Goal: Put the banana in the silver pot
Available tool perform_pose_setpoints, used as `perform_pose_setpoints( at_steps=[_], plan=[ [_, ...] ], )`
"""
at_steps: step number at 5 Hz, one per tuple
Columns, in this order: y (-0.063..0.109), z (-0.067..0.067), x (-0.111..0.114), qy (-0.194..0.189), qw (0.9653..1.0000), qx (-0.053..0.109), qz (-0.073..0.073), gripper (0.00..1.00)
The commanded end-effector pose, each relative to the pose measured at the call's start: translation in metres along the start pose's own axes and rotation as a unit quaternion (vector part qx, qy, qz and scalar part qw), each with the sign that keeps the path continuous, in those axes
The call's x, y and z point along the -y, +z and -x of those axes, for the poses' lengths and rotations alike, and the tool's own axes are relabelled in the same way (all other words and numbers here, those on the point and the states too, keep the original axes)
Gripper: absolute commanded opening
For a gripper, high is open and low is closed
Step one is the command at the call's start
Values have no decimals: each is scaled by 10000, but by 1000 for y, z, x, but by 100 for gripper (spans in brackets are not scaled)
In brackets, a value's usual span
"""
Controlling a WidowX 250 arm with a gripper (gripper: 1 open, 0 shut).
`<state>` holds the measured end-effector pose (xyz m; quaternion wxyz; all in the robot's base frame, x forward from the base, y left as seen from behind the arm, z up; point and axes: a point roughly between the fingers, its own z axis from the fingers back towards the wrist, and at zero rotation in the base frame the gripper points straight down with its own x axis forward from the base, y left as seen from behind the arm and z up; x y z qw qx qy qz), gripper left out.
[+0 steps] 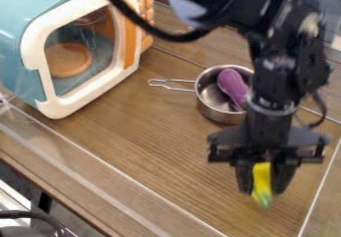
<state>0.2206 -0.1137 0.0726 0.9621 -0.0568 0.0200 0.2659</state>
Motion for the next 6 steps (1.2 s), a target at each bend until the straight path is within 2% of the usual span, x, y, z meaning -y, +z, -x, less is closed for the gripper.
perform_pose_setpoints(
  at_steps=[1,2,3,4,6],
  plan=[
    [47,-16,8,-230,9991,255,264,0],
    [79,-36,4,-467,9977,387,291,0],
    [98,-62,-12,-659,9953,568,420,0],
    [94,-73,-15,-822,9935,608,498,0],
    [74,-81,-10,-815,9940,621,388,0]
  ],
)
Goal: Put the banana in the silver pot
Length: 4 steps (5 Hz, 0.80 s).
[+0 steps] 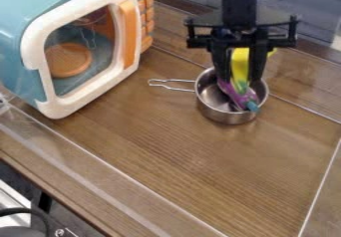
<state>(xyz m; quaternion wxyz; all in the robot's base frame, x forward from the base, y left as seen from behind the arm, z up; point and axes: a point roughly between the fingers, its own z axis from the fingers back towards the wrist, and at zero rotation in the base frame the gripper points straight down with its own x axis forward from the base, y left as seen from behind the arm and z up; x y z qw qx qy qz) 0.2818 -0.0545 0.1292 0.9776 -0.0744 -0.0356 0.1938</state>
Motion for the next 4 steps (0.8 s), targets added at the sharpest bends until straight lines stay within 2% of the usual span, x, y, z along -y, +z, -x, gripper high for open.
perform_pose_setpoints(
  at_steps=[1,2,4],
  plan=[
    [-2,-6,5,-115,9997,187,46,0],
    [-11,-12,5,-160,9997,202,-4,0],
    [-24,-23,7,-210,9995,241,-8,0]
  ],
)
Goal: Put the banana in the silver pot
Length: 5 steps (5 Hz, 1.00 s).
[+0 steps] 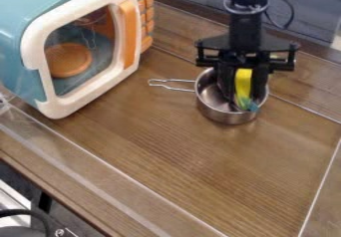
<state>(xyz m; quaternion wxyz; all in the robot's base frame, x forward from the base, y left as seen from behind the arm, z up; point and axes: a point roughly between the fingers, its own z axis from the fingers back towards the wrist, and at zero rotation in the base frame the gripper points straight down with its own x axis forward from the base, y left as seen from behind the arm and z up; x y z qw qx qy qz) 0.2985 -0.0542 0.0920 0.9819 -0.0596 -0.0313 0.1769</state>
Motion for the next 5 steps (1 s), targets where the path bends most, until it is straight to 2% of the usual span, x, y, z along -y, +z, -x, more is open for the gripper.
perform_pose_setpoints(
  at_steps=[1,5],
  plan=[
    [10,-17,8,-78,9993,327,146,0],
    [4,-31,10,-46,9994,305,159,0]
  ],
)
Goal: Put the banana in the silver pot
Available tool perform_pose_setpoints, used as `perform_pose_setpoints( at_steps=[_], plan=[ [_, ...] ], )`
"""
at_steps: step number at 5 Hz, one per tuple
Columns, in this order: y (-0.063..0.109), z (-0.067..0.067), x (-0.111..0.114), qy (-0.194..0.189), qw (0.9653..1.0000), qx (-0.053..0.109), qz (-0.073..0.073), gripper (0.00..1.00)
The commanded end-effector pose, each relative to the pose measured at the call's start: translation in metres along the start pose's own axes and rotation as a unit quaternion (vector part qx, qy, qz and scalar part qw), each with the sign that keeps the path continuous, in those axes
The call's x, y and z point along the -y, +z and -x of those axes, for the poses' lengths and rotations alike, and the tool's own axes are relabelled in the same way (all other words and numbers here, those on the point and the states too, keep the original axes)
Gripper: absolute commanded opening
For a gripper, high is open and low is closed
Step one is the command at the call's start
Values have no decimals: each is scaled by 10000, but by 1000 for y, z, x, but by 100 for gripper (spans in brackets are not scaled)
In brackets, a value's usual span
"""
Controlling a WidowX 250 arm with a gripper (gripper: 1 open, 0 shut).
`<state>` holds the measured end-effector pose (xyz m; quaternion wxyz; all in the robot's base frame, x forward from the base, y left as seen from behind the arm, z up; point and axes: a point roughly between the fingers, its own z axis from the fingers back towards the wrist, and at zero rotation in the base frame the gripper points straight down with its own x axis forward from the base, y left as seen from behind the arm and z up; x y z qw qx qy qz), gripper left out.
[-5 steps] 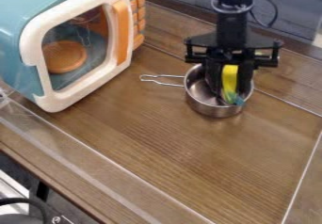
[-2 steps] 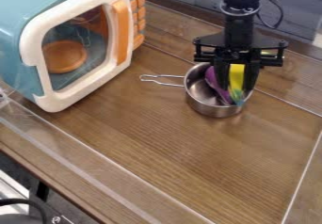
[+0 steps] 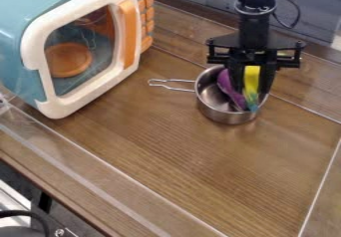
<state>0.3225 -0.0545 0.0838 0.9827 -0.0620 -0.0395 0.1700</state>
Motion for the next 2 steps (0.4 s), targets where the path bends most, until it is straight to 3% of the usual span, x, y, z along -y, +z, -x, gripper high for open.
perform_pose_setpoints(
  at_steps=[1,2],
  plan=[
    [13,-12,3,55,9997,203,127,0],
    [12,-13,3,75,9997,163,135,0]
  ],
)
